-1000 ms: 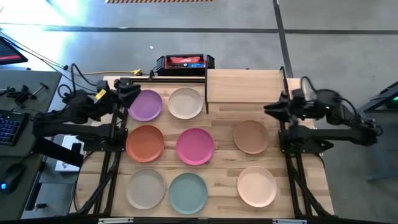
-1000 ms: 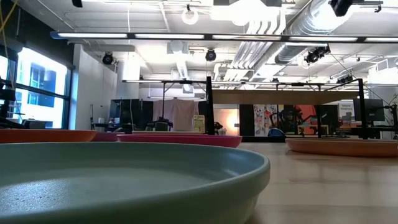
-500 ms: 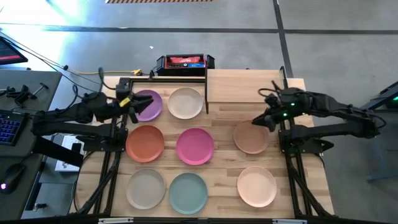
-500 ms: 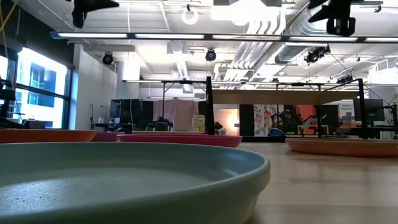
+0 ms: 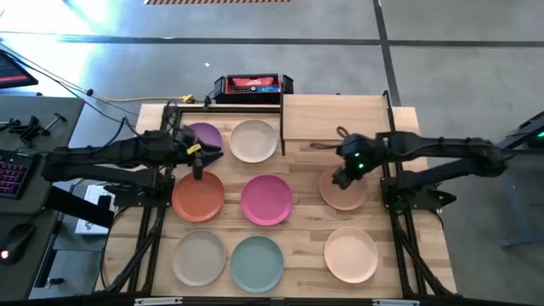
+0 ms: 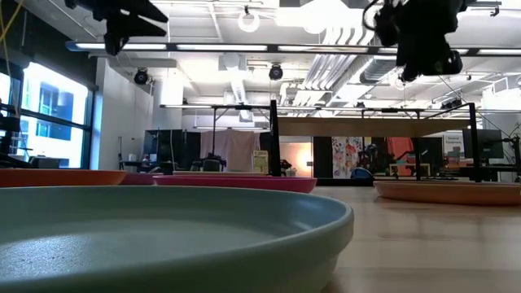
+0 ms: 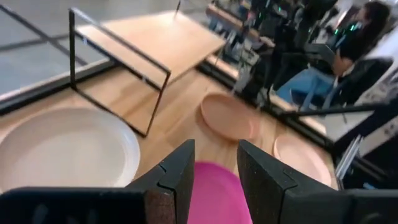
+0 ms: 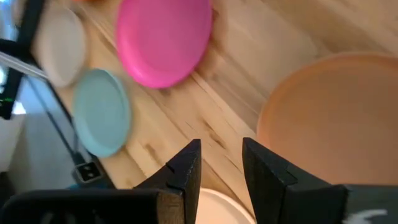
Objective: Place and stack plates onto a shelf
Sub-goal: Put the light orange plate on the shelf
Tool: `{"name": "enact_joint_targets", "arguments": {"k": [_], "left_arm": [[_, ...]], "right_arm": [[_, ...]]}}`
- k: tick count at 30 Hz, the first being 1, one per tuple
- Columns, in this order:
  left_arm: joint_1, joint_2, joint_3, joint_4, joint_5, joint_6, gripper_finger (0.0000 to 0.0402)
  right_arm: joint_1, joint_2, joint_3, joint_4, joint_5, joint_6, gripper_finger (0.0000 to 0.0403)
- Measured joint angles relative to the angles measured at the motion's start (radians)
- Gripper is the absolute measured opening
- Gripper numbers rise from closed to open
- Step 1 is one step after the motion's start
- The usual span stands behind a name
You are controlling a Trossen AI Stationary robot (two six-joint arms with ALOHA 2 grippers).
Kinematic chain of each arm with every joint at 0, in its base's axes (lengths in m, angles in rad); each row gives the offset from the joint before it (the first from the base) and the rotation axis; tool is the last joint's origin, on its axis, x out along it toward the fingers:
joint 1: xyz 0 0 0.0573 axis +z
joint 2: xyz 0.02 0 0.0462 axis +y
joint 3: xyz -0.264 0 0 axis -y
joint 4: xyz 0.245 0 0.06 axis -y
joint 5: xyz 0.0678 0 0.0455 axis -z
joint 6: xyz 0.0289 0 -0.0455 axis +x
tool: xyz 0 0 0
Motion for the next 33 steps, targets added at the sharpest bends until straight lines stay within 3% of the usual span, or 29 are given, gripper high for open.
{"name": "enact_joint_targets", "arguments": {"k": [17, 33], "left_arm": [[0.0, 0.136, 0.0, -0.054, 0.084, -0.019, 0.011], [-0.001, 0.16, 0.0, -0.053, 0.112, -0.019, 0.011]], "right_arm": [[0.15, 0.344, 0.0, 0.003, 0.091, 0.115, 0.0099], [0.222, 0.539, 0.001, 0.078, 0.184, 0.131, 0.0099]]}}
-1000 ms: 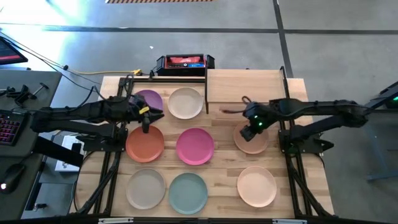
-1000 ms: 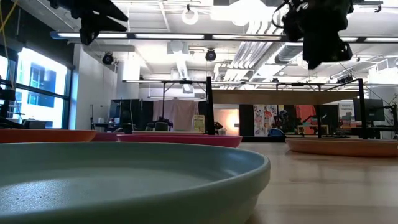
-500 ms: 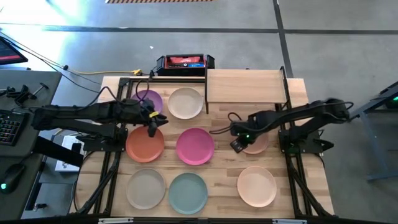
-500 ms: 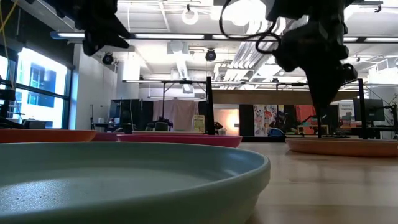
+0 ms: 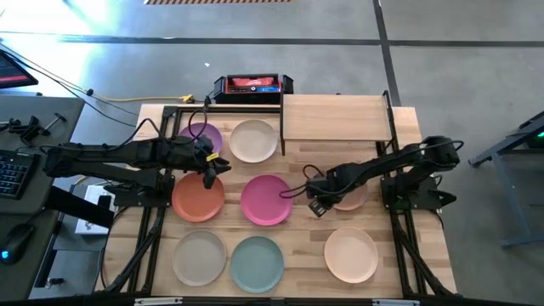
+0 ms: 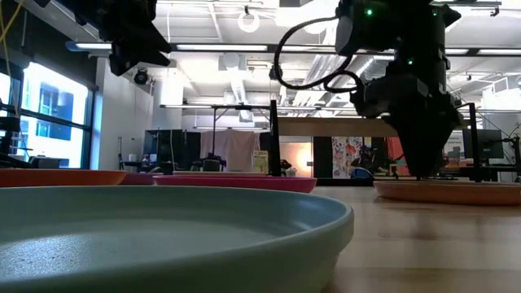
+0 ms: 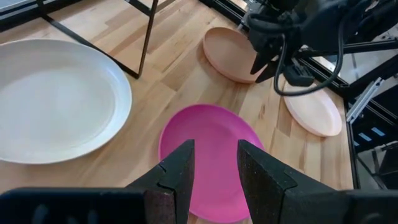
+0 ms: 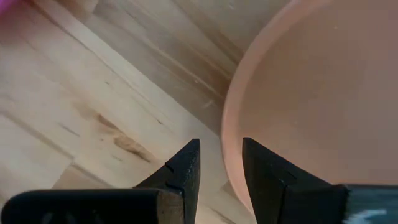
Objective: Place and stack plates onto a shelf
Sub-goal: Put the light orange plate on the shelf
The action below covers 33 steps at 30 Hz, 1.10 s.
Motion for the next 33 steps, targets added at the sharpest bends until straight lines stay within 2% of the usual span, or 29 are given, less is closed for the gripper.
{"name": "enact_joint_targets", "arguments": {"k": [9, 24, 27, 31, 33], "left_arm": [[0.0, 0.0, 0.0, 0.0, 0.0, 0.006, 0.011], [0.001, 0.0, 0.0, -0.014, 0.0, 0.027, 0.011], [0.001, 0.0, 0.0, -0.015, 0.0, 0.027, 0.011], [0.001, 0.0, 0.0, -0.015, 0.0, 0.027, 0.011], [0.0, 0.0, 0.0, -0.015, 0.0, 0.027, 0.011]], "right_arm": [[0.009, 0.05, 0.0, 0.014, 0.043, 0.027, 0.0099], [0.018, 0.101, 0.0, 0.032, 0.046, 0.071, 0.0096], [0.018, 0.101, 0.0, 0.032, 0.038, 0.083, 0.0074], [0.018, 0.101, 0.003, 0.029, 0.024, 0.089, 0.0016], [0.018, 0.1, 0.003, 0.029, 0.02, 0.09, 0.0008]]}}
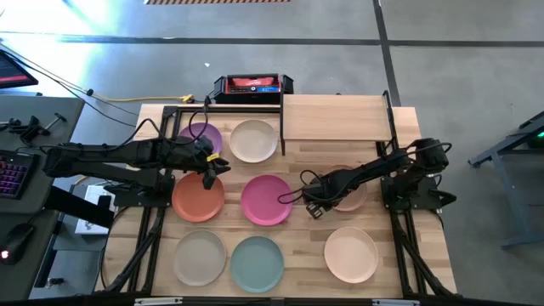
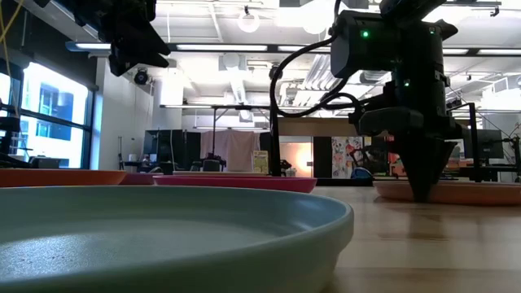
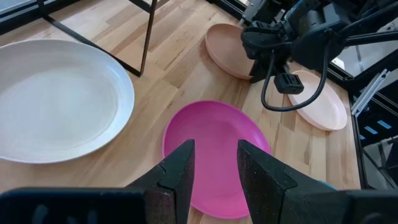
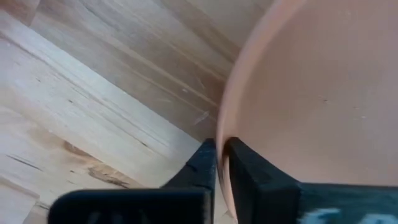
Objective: Place and stack plates onto a shelf
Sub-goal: Put the light orange plate on the shelf
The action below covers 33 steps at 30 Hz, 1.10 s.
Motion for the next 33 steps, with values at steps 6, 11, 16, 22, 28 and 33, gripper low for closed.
{"name": "enact_joint_targets", "arguments": {"k": [6, 11, 16, 22, 28, 33], "left_arm": [[0.0, 0.0, 0.0, 0.0, 0.0, 0.0, 0.011], [0.0, 0.0, 0.0, -0.001, 0.0, 0.0, 0.011], [0.0, 0.0, 0.0, -0.003, 0.0, 0.0, 0.011], [0.0, 0.0, 0.0, -0.002, 0.0, 0.0, 0.011], [0.0, 0.0, 0.0, -0.002, 0.0, 0.0, 0.011], [0.0, 0.0, 0.0, -0.001, 0.0, 0.0, 0.011]], "right_arm": [[0.002, -0.002, 0.0, -0.008, -0.049, 0.018, 0.0004], [0.019, -0.004, 0.03, -0.049, -0.062, 0.021, 0.0002], [0.043, -0.004, 0.114, -0.141, -0.05, 0.013, 0.0], [0.064, -0.004, 0.237, -0.264, -0.021, -0.003, 0.0], [0.075, -0.004, 0.378, -0.399, 0.029, -0.004, 0.0], [0.074, -0.004, 0.508, -0.514, 0.067, -0.021, 0.0]]}}
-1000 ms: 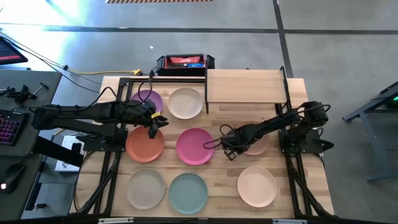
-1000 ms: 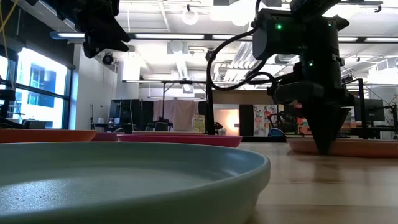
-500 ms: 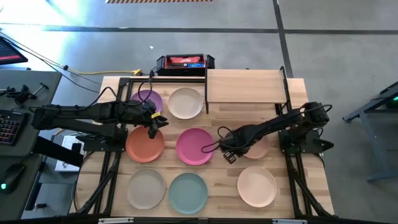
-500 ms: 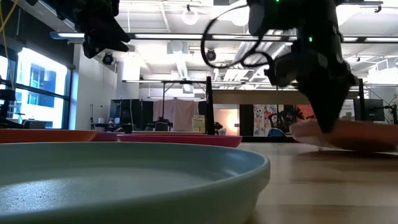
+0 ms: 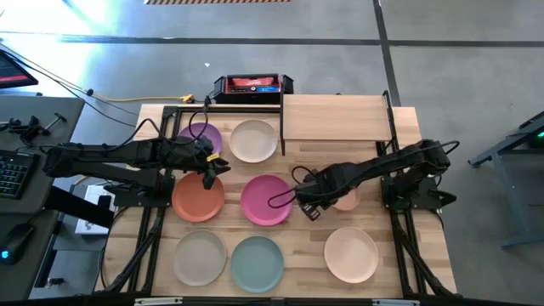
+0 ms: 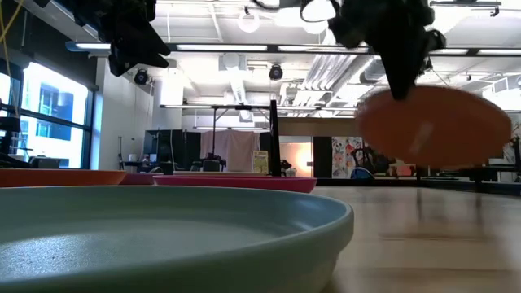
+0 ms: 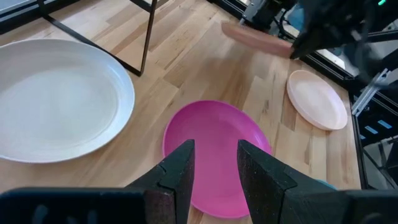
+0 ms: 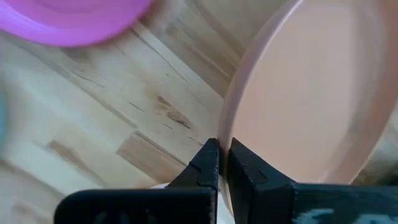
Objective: Place and stack plates onto a shelf
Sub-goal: Put the light orange plate on the shelf
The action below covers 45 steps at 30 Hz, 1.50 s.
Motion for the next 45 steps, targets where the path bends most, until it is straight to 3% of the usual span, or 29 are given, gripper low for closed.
{"name": "enact_joint_targets", "arguments": {"k": [11, 20, 35, 45], "left_arm": [[0.0, 0.0, 0.0, 0.0, 0.0, 0.0, 0.011], [0.0, 0.0, 0.0, 0.002, 0.0, 0.015, 0.011], [0.0, 0.0, 0.0, 0.002, -0.008, 0.007, 0.011], [0.0, 0.0, 0.0, 0.002, -0.036, 0.004, 0.011]], "right_arm": [[0.0, 0.0, 0.296, -0.275, 0.079, -0.001, 0.0], [-0.06, -0.02, 0.408, -0.269, 0.228, -0.141, 0.0], [-0.298, -0.075, 0.385, -0.269, 0.275, -0.5, 0.0], [-0.451, -0.173, 0.195, -0.27, 0.288, -0.752, 0.0]]}}
